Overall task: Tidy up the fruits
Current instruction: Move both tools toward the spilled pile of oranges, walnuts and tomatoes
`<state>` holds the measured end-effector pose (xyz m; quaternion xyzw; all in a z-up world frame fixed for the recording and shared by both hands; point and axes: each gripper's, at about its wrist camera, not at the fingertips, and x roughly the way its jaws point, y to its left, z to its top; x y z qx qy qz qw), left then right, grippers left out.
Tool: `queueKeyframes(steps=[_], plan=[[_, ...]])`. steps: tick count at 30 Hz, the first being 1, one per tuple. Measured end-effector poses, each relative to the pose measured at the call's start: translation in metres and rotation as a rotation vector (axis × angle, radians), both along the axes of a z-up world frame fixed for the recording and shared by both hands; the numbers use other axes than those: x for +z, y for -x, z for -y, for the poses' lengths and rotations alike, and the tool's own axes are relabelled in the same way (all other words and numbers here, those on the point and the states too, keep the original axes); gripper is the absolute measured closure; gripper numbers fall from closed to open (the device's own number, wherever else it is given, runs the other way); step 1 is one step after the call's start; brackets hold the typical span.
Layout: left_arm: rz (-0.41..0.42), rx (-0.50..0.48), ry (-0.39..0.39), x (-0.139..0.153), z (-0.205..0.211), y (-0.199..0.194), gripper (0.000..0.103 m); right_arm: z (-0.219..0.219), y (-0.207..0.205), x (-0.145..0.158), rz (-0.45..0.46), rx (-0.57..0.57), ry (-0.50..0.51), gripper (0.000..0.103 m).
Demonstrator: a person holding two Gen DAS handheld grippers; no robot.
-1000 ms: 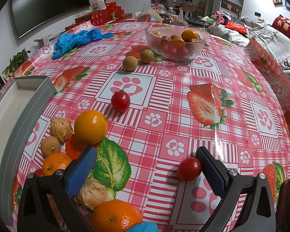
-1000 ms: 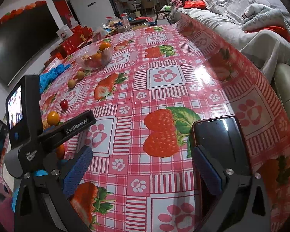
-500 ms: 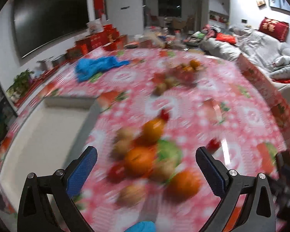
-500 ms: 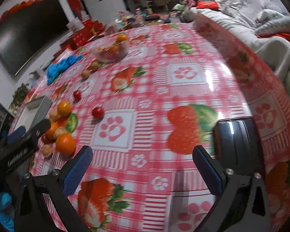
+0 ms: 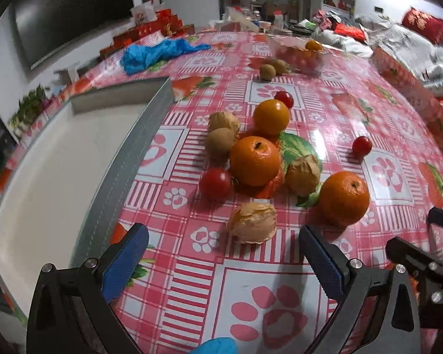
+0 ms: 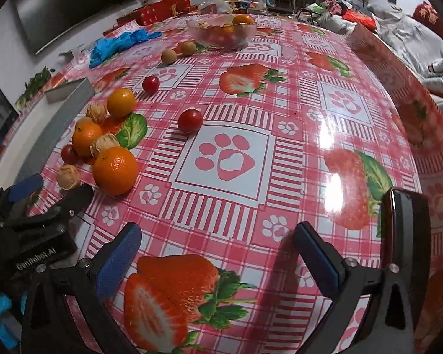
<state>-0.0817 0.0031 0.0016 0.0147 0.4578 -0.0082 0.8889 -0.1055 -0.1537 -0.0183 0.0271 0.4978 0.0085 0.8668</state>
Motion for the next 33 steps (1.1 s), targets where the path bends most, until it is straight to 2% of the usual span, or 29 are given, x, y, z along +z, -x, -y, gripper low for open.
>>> queueKeyframes(steps=[6,12,14,19,25,27,28,30,33], plan=[[-0.012,-0.004,0.034,-0.003,-0.004,0.001,0.0,-0.003,-0.001,-0.002,-0.001,0.016,0.038,0.0],[-0.107,0.015,0.032,0.0,-0.002,-0.012,0.001,-0.002,0.001,-0.002,-0.001,0.036,0.041,0.0],[-0.103,0.012,0.03,0.0,0.001,-0.011,0.001,-0.005,0.002,-0.003,0.002,0.049,0.073,0.0],[-0.086,0.024,0.035,-0.001,0.007,-0.007,0.001,-0.003,0.004,-0.004,0.021,0.052,0.073,0.0],[-0.103,0.028,0.031,0.002,0.01,-0.012,0.002,-0.002,0.004,-0.003,0.03,0.049,0.07,0.0],[-0.095,0.037,0.038,0.005,0.009,-0.012,0.018,-0.003,0.004,-0.003,0.032,0.05,0.07,0.0],[-0.095,0.037,0.036,0.006,0.008,-0.012,0.022,-0.003,0.004,-0.003,0.032,0.05,0.07,0.0],[-0.092,0.036,0.038,0.009,0.007,-0.013,0.041,-0.003,0.005,-0.003,0.032,0.049,0.07,0.0],[-0.088,0.041,0.045,0.011,0.003,-0.012,0.059,-0.003,0.005,-0.003,0.033,0.049,0.071,0.0]])
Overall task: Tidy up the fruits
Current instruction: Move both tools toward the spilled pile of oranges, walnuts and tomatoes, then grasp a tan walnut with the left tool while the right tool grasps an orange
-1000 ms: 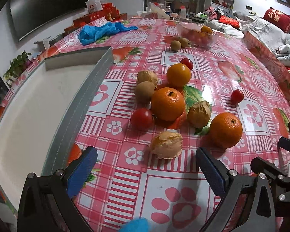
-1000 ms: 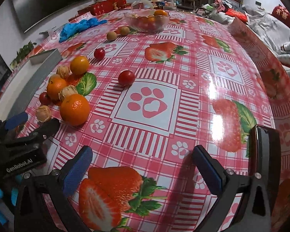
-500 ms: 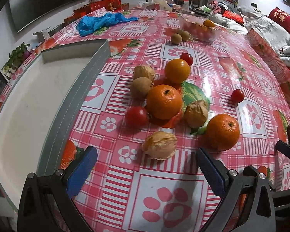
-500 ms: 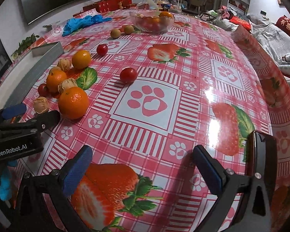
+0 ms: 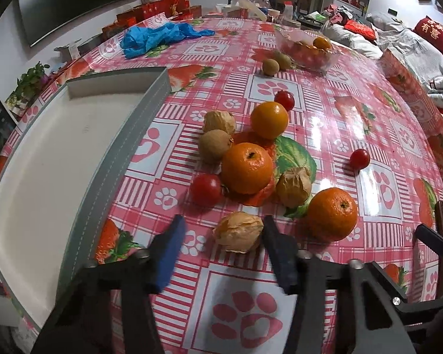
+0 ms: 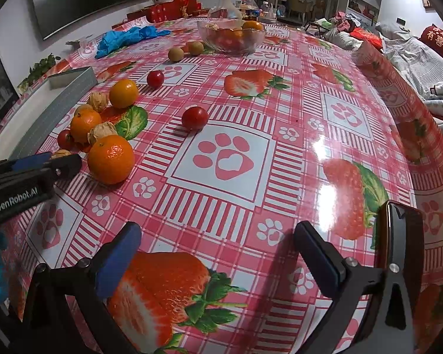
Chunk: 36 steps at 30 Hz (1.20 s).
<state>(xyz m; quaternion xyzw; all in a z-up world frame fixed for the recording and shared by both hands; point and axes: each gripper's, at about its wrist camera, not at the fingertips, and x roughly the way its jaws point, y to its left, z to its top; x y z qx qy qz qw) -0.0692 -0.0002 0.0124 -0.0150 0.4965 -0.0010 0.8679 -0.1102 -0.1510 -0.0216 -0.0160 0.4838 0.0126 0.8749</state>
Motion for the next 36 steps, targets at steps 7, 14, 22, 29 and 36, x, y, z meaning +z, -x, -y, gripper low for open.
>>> queueKeyframes(steps=[7,14,22,29,36], plan=[[0.01,-0.018,0.016,0.0,-0.008,0.005,0.066,0.0,0.0,0.0,0.001,0.0,0.001,0.0],[0.026,-0.03,-0.003,0.0,-0.017,0.017,0.066,-0.012,-0.008,0.001,-0.031,0.029,-0.002,0.0],[0.03,-0.036,0.01,0.0,-0.022,0.017,0.066,-0.043,-0.035,0.006,-0.011,0.115,-0.048,0.002],[0.038,-0.053,0.018,0.0,-0.024,0.012,0.066,-0.059,-0.049,0.008,-0.002,0.18,-0.049,0.034],[0.043,-0.043,0.061,0.002,-0.028,0.009,0.071,-0.058,-0.048,0.012,-0.021,0.187,-0.083,0.06]])
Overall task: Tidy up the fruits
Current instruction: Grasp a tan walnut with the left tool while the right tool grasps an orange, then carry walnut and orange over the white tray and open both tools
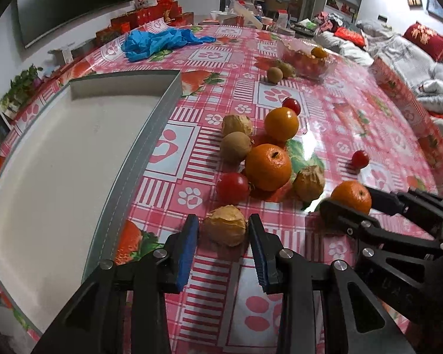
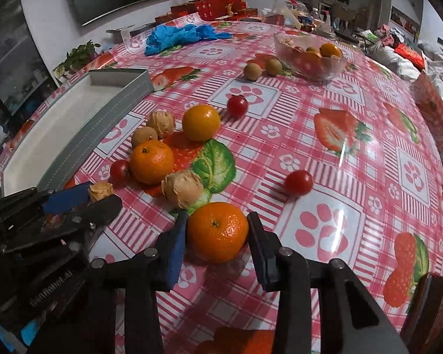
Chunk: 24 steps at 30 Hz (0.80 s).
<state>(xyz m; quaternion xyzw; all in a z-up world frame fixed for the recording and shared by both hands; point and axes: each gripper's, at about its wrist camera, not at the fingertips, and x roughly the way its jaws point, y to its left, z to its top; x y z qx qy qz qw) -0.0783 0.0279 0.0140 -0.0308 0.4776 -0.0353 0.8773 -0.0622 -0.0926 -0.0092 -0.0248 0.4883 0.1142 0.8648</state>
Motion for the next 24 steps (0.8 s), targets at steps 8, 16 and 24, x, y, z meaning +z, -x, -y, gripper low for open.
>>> queueKeyframes(steps=[8,16,24], plan=[[0.019,-0.026,0.004,0.009,-0.002,0.007,0.077,0.029,0.003,0.007,-0.06,-0.086,-0.105,0.06],[0.064,-0.043,0.017,0.035,-0.007,0.016,0.077,0.021,0.007,0.027,-0.039,-0.068,-0.116,0.06],[0.1,0.018,0.01,0.058,-0.046,0.016,0.077,-0.01,-0.003,0.05,-0.02,-0.008,-0.129,0.06]])
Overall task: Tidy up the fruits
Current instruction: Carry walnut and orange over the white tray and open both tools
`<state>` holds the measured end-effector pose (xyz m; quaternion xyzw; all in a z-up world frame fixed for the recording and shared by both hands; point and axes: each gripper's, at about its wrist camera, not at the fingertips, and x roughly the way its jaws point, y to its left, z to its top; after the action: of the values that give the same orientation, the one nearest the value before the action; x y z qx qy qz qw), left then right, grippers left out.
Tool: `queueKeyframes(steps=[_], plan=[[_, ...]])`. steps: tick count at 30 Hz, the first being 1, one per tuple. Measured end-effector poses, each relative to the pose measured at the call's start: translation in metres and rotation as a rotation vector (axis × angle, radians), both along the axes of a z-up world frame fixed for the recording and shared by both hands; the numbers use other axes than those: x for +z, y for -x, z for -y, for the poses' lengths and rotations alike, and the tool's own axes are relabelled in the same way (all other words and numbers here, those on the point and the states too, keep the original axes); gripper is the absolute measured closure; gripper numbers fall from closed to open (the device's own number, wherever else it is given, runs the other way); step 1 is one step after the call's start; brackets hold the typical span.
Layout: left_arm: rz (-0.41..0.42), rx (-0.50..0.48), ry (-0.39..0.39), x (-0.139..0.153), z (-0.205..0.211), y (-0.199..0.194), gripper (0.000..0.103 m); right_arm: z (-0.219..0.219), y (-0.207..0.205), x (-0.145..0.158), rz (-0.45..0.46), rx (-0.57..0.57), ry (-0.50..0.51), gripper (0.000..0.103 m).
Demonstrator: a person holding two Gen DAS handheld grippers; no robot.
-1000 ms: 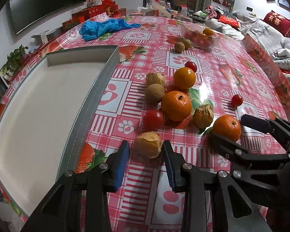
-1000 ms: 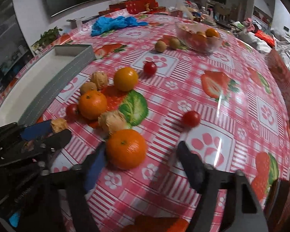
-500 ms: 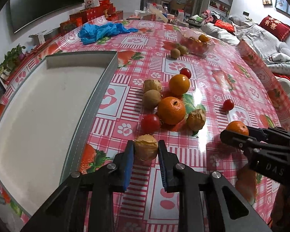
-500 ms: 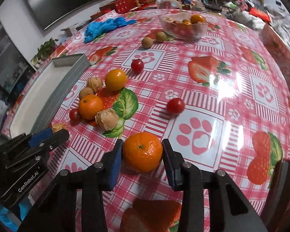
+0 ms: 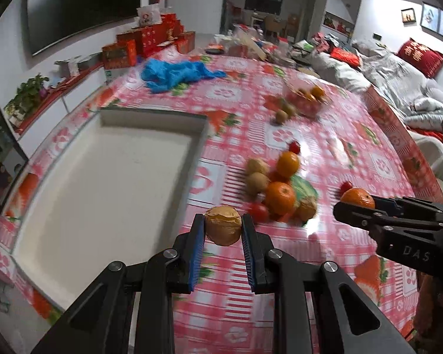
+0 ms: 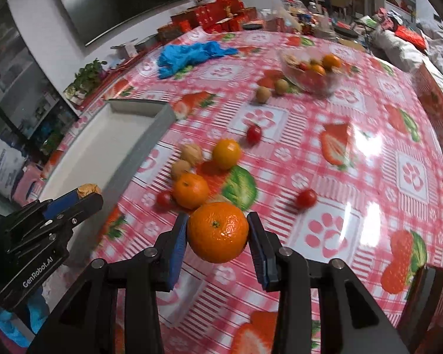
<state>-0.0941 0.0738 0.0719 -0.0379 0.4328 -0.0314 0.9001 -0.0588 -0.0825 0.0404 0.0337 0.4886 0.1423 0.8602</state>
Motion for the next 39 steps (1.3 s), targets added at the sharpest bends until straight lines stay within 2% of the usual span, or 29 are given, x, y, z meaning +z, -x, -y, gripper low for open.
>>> queueKeyframes(steps=[11,13,15,22,28,36,39], plan=[[0.011,0.145,-0.01,0.003,-0.076,-0.002,0.077,-0.083,-0.02,0.015,0.006,0.142,0.004,0.06],[0.008,0.181,-0.039,0.001,-0.089,-0.003,0.077,-0.098,-0.024,0.016,0.002,0.164,0.005,0.06],[0.004,0.21,-0.073,-0.002,-0.098,-0.005,0.077,-0.115,-0.03,0.013,-0.015,0.188,0.001,0.06],[-0.055,0.269,-0.074,-0.025,-0.128,-0.012,0.077,-0.169,-0.045,-0.011,-0.085,0.251,0.004,0.06],[-0.076,0.275,-0.077,-0.037,-0.135,-0.013,0.077,-0.191,-0.046,-0.025,-0.101,0.288,0.045,0.06],[-0.097,0.27,-0.067,-0.047,-0.132,-0.017,0.077,-0.194,-0.048,-0.032,-0.095,0.292,0.088,0.059],[-0.097,0.286,-0.084,-0.049,-0.132,-0.017,0.077,-0.195,-0.046,-0.03,-0.076,0.295,0.097,0.05]])
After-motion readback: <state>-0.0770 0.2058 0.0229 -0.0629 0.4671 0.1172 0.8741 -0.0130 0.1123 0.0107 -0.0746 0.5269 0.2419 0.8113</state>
